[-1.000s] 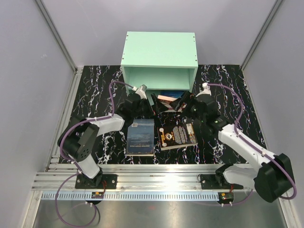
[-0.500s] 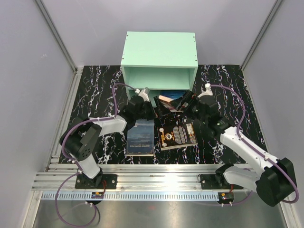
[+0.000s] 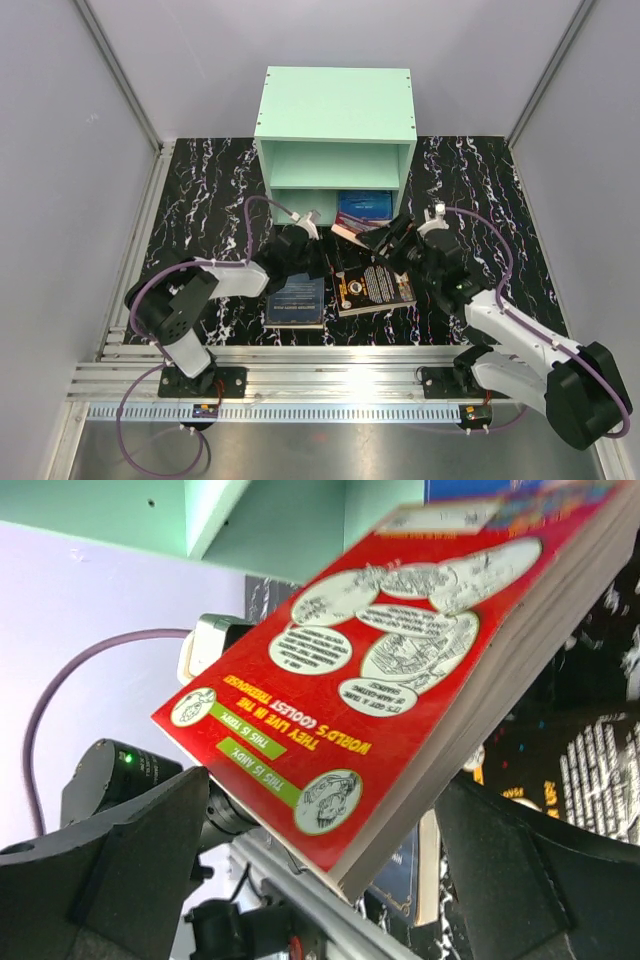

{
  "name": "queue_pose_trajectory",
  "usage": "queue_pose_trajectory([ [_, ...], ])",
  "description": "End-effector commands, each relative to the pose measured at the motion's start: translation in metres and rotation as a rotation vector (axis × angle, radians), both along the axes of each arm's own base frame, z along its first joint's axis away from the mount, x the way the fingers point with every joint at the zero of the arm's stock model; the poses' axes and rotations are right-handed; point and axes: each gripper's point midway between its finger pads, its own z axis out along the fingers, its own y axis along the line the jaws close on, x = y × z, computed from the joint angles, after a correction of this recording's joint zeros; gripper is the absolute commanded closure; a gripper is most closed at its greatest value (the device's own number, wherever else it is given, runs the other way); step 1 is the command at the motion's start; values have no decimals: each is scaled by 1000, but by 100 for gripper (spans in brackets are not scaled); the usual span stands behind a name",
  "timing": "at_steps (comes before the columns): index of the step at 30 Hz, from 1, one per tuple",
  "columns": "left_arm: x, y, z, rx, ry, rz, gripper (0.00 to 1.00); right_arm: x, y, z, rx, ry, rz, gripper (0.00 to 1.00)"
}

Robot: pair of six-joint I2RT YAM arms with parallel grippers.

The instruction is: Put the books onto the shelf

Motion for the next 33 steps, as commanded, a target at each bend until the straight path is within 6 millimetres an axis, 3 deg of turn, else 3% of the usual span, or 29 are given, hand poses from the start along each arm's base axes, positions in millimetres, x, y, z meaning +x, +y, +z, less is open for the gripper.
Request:
queue_pose_trajectory([
  [1,2,0,17,-54,-58,36,1,-10,9,20,174,-46,44,0],
  [5,-5,2,4,-48,-34,41,1,-17,8,8,209,-14,41,0],
  [16,-15,1,-3,-49,-16,41,1,-18,-4,-7,263,9,-34,0],
  [20,-18,3,-9,-43,-1,40,1,-24,-12,-1,337,-42,-61,0],
  [27,-18,1,-9,-50,0,38,1,-16,-17,-15,317,4,-122,0],
  [33,-19,2,-5,-48,-7,36,1,-5,-8,-32,325,48,-120,1],
])
